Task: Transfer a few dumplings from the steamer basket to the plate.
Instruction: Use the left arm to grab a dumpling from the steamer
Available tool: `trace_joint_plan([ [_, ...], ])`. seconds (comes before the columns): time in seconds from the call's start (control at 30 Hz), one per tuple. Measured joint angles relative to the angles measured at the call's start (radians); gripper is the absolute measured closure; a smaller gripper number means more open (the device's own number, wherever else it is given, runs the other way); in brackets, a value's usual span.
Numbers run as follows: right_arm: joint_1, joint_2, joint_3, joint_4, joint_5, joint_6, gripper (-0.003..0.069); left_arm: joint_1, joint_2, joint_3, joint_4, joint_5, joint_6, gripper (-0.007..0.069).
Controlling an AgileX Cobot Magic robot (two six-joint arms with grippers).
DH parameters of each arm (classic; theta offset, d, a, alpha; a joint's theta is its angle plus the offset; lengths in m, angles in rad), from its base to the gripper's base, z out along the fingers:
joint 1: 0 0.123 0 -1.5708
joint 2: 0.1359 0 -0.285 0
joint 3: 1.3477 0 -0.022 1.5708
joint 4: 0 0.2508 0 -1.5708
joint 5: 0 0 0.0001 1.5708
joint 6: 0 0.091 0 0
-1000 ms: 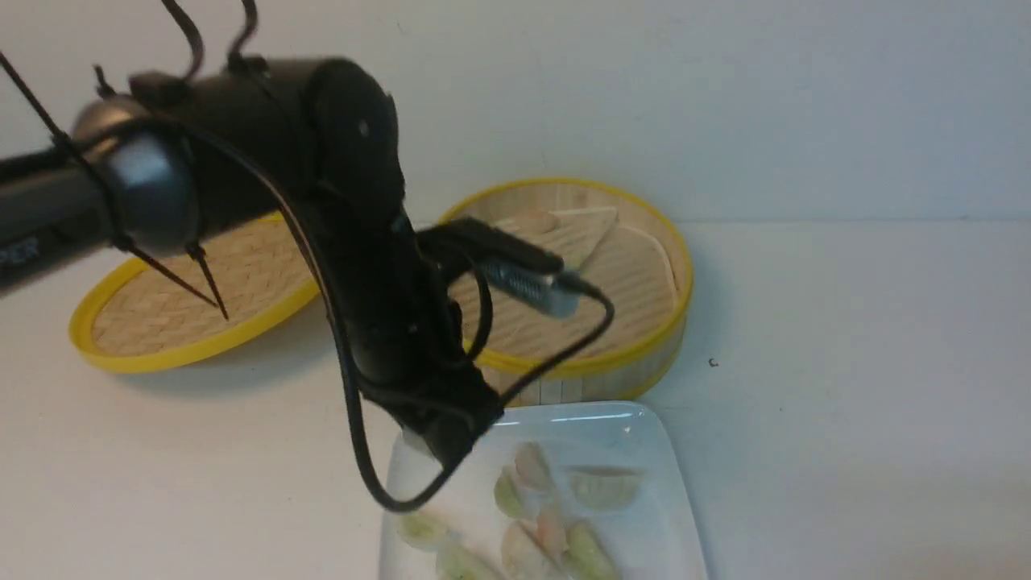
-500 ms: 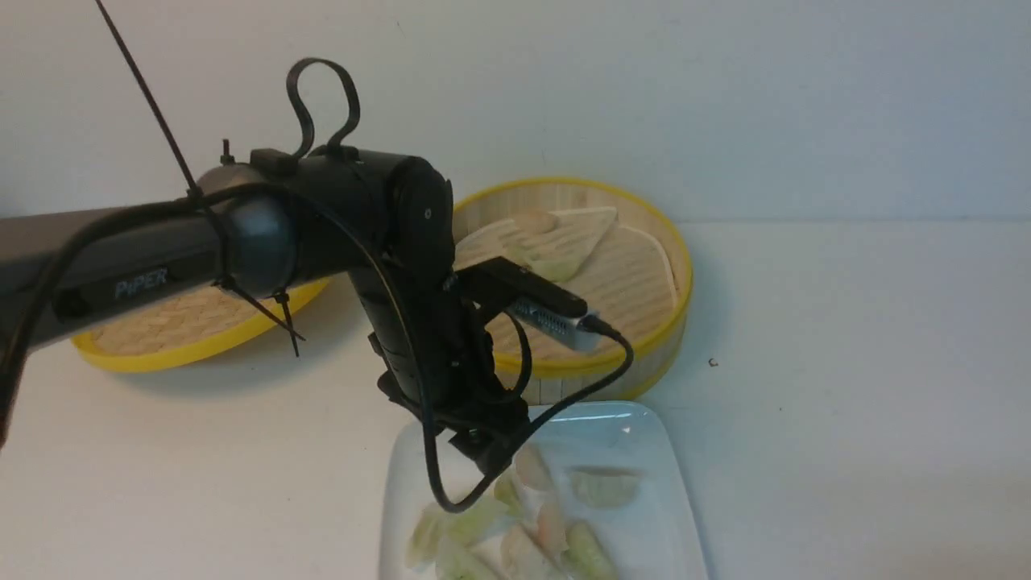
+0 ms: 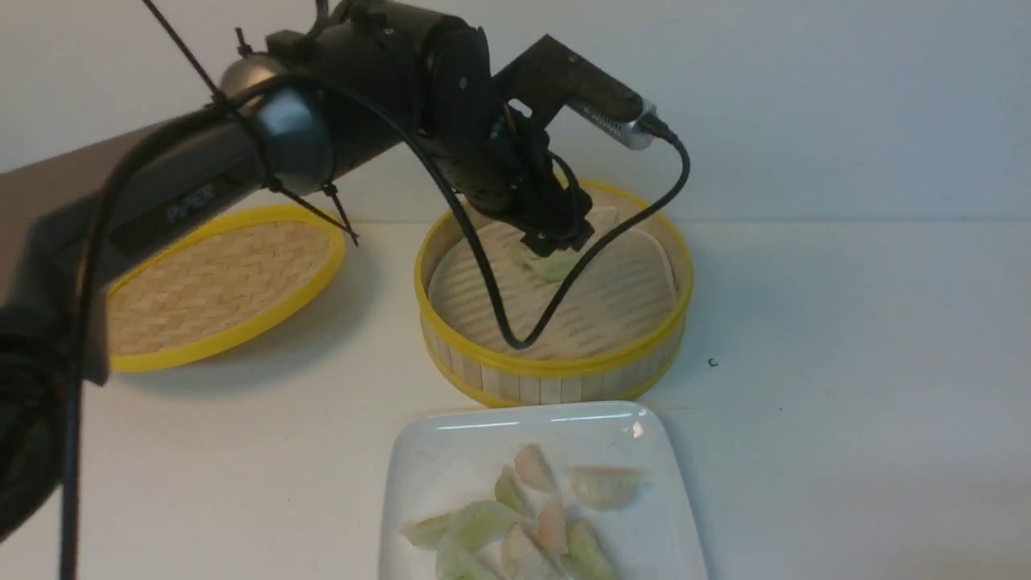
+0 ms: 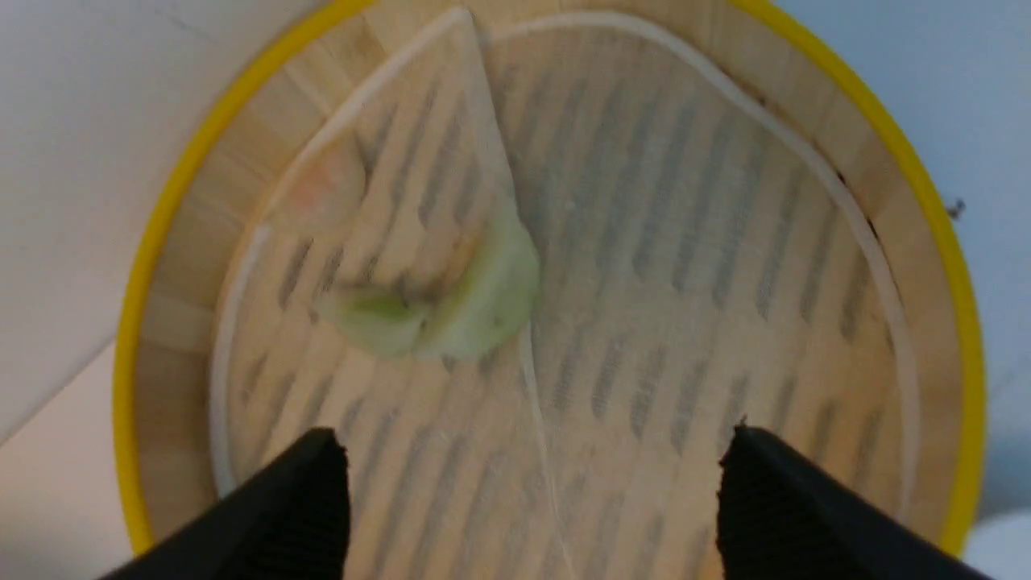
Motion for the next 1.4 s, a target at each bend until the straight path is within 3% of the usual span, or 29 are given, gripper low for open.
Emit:
trace_joint_plan([
  [0.33,0.0,0.0,0.0,0.0,0.0,0.001,0.0673,0.0,0.281,-0.221,0.001,-0.012,-0.034,0.0074],
  [0.93,0.0,0.0,0.0,0.0,0.0,0.003,0.0673,0.0,0.369,-0.263,0.098,-0.073,-0.04,0.0077],
  [1.1,0.0,0.0,0.0,0.0,0.0,0.003,0.0673,0.0,0.371,-0.263,0.098,-0.063,-0.059,0.0197],
  [1.2,0.0,0.0,0.0,0.0,0.0,0.003,0.0673,0.0,0.371,-0.267,0.104,-0.019,-0.062,0.0396],
  [1.4,0.0,0.0,0.0,0.0,0.0,0.003,0.0673,0.0,0.374,-0.333,0.125,0.125,-0.062,0.0406],
])
